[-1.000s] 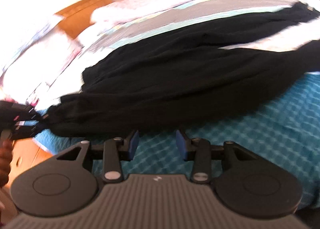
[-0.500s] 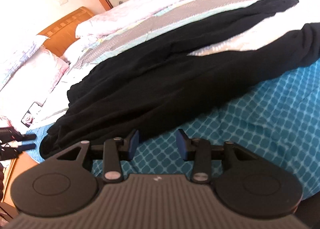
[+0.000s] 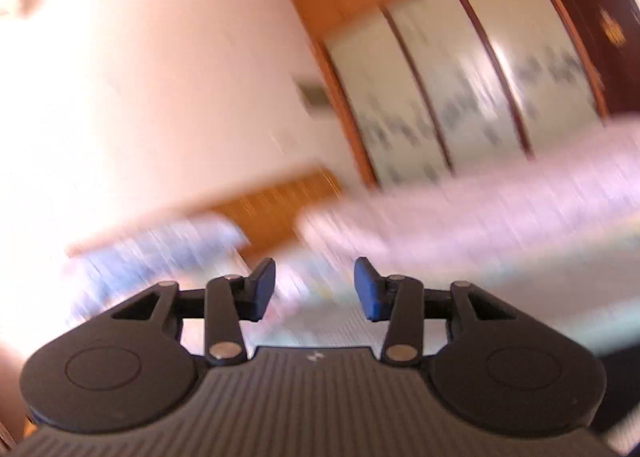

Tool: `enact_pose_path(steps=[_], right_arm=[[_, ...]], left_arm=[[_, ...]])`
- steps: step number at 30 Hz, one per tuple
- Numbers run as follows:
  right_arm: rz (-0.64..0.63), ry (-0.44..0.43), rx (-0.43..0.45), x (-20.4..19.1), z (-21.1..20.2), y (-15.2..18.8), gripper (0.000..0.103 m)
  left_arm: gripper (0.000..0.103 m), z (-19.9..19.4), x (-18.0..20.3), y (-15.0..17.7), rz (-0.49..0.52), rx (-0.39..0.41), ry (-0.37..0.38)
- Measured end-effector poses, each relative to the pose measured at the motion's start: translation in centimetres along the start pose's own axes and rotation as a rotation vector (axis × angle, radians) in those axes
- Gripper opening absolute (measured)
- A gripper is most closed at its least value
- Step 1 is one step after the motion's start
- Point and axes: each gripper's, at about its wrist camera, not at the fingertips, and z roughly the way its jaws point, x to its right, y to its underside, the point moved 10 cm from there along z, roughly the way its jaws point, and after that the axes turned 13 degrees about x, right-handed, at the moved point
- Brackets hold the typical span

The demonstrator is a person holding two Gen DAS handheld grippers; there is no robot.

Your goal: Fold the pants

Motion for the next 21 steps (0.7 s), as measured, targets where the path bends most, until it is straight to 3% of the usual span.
enact_pose_path(steps=[2, 4, 9, 14, 19, 21], right_arm=[[-0.018, -0.028, 0.033, -1.0, -0.5, -0.6, 0.049], [-0.013, -0.022, 0.003, -0.7, -1.5, 1.3, 0.05], [-0.098, 0.065, -0.228, 1.3, -3.5, 11.8, 0.05], [-0.066, 0.118, -0.436, 3.0, -6.6, 19.0, 0.05], [-0.06, 0.123, -0.549, 2.3, -7.4, 23.4, 0.05], [-0.019, 0.119, -0.577, 2.4, -6.9, 24.7, 0.05]], left_arm=[[0.043, 0.1, -0.3, -0.1, -0.01, 0.0, -0.001], [0.043, 0.4, -0.7, 0.0, -0.017, -0.009, -0.004], [0.043, 0.5, -1.3, -0.4, -0.026, -0.016, -0.002], [0.043, 1.2, -1.8, -4.3, 0.001, 0.048, -0.031], [0.056, 4.4, 0.0, -9.0, 0.05, 0.074, 0.003], [0.068, 6.6, 1.6, -10.8, 0.088, 0.077, 0.027]])
